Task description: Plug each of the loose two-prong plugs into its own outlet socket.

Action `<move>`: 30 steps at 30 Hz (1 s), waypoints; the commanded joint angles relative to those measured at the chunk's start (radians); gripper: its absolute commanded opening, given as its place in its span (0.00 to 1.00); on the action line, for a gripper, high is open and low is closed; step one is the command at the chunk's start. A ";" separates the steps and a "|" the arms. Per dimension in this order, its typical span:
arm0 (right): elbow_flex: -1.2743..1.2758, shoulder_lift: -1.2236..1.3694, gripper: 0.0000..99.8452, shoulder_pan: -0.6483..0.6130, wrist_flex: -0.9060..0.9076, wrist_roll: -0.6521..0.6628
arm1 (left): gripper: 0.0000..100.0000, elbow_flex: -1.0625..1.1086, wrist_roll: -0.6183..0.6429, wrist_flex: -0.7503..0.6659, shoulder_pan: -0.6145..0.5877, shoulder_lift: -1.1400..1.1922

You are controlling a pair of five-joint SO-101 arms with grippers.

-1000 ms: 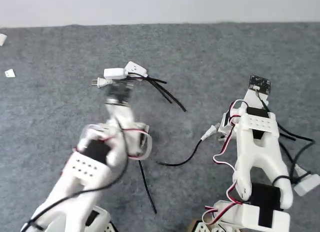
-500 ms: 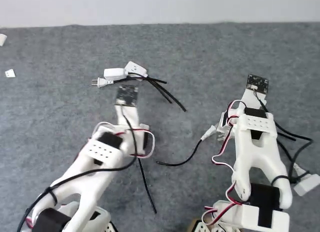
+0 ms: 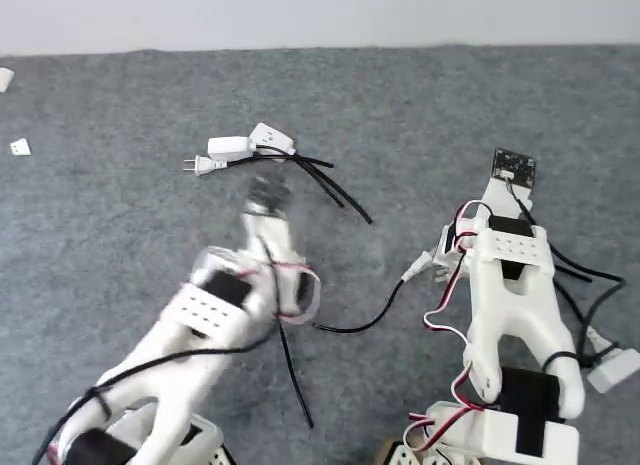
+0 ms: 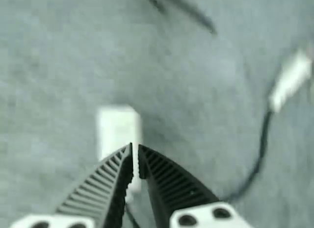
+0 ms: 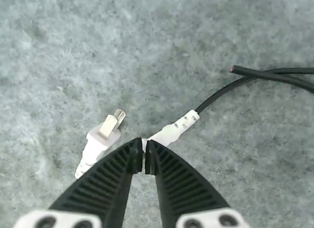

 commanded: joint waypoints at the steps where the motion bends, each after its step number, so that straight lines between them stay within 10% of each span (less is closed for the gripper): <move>1: -0.003 -0.036 0.01 -0.022 -0.015 0.014 | 0.02 -0.062 0.032 -0.020 -0.187 -0.080; 11: 0.002 -0.036 0.01 -0.039 -0.013 0.014 | 0.02 -0.206 0.098 0.031 -0.167 0.265; 30: 0.002 -0.036 0.01 -0.041 -0.013 0.017 | 0.02 -0.127 0.098 -0.012 0.097 0.219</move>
